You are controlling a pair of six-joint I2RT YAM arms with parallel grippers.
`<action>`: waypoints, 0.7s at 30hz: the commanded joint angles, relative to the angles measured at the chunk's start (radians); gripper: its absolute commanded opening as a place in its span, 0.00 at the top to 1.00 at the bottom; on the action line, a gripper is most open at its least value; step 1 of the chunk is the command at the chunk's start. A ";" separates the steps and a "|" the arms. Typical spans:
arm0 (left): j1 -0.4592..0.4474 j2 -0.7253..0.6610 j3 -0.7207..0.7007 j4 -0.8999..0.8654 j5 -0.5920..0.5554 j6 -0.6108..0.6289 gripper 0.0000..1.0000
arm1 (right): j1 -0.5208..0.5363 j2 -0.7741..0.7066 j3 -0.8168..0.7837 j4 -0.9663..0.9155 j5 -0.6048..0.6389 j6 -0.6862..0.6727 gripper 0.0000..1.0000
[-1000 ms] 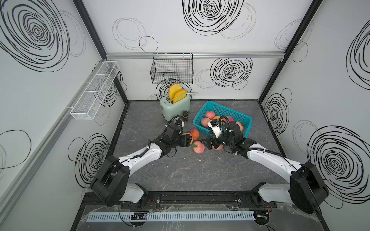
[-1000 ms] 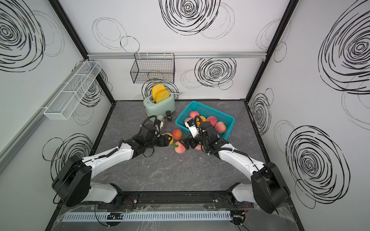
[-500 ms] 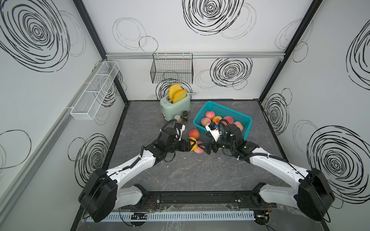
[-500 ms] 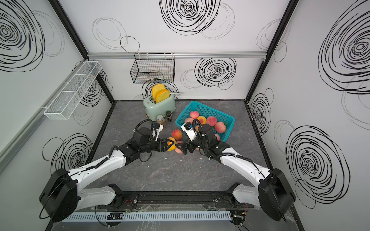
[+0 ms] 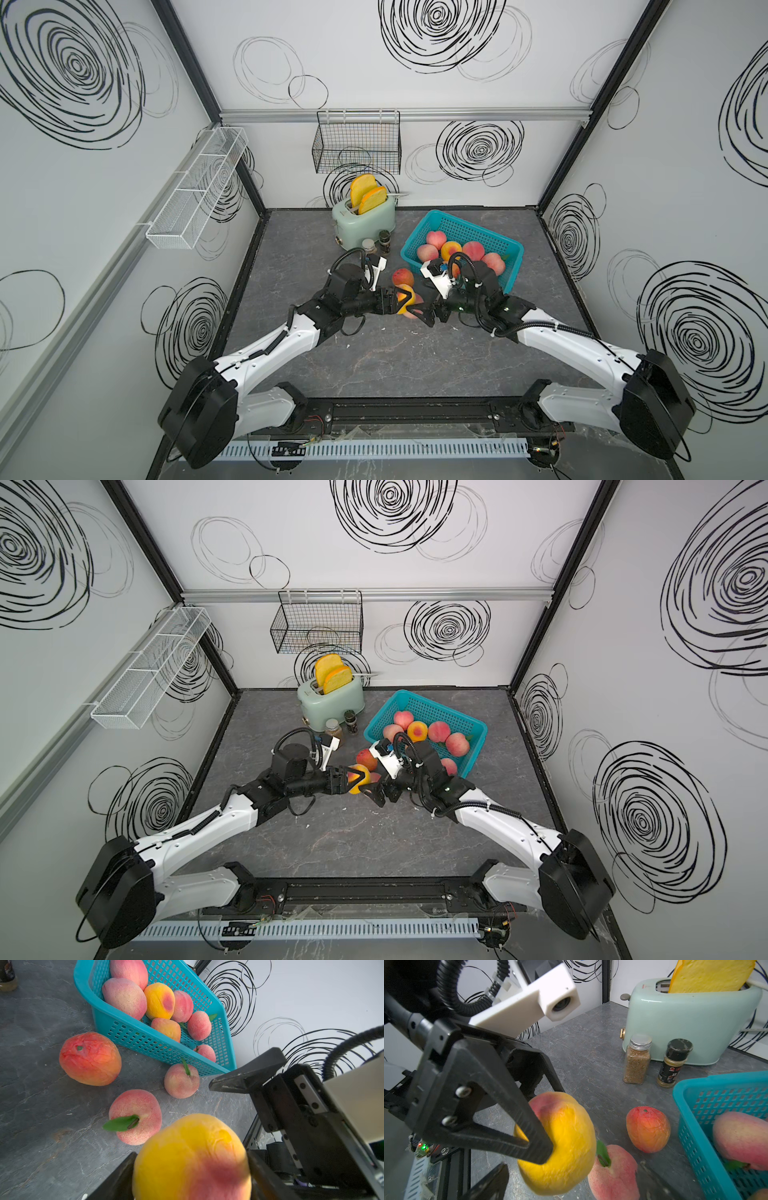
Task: Put the peaches into the basket
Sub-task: Pick up the peach from the center of the board.
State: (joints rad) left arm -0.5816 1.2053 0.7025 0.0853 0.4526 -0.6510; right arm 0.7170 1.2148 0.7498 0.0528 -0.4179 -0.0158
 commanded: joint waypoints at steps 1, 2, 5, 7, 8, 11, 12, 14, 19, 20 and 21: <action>-0.004 -0.007 -0.008 0.059 0.027 -0.016 0.26 | 0.007 0.026 0.005 0.009 -0.019 -0.031 0.01; -0.006 -0.007 -0.006 0.058 0.030 -0.015 0.26 | 0.008 0.034 0.009 0.011 -0.022 -0.032 0.01; -0.006 -0.008 -0.003 0.058 0.034 -0.014 0.26 | 0.011 0.054 0.016 0.017 -0.029 -0.032 0.01; -0.006 -0.008 -0.001 0.063 0.041 -0.015 0.26 | 0.013 0.064 0.019 0.025 -0.035 -0.030 0.01; -0.008 -0.006 -0.001 0.070 0.046 -0.016 0.26 | 0.016 0.067 0.020 0.030 -0.036 -0.030 0.01; -0.012 -0.001 -0.001 0.081 0.057 -0.018 0.26 | 0.020 0.075 0.026 0.032 -0.036 -0.030 0.01; -0.014 -0.002 -0.001 0.082 0.057 -0.018 0.26 | 0.021 0.075 0.024 0.036 -0.035 -0.030 0.01; -0.016 0.001 -0.003 0.087 0.058 -0.018 0.26 | 0.023 0.079 0.025 0.043 -0.039 -0.027 0.01; -0.024 0.005 -0.003 0.100 0.065 -0.025 0.26 | 0.025 0.093 0.023 0.062 -0.047 -0.018 0.02; -0.024 0.005 -0.002 0.103 0.066 -0.027 0.26 | 0.026 0.096 0.023 0.066 -0.048 -0.017 0.03; -0.026 0.007 -0.001 0.103 0.067 -0.027 0.26 | 0.027 0.094 0.023 0.072 -0.048 -0.016 0.03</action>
State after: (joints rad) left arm -0.5938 1.2060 0.7002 0.1207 0.4862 -0.6598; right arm 0.7368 1.2991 0.7521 0.0872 -0.4549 -0.0185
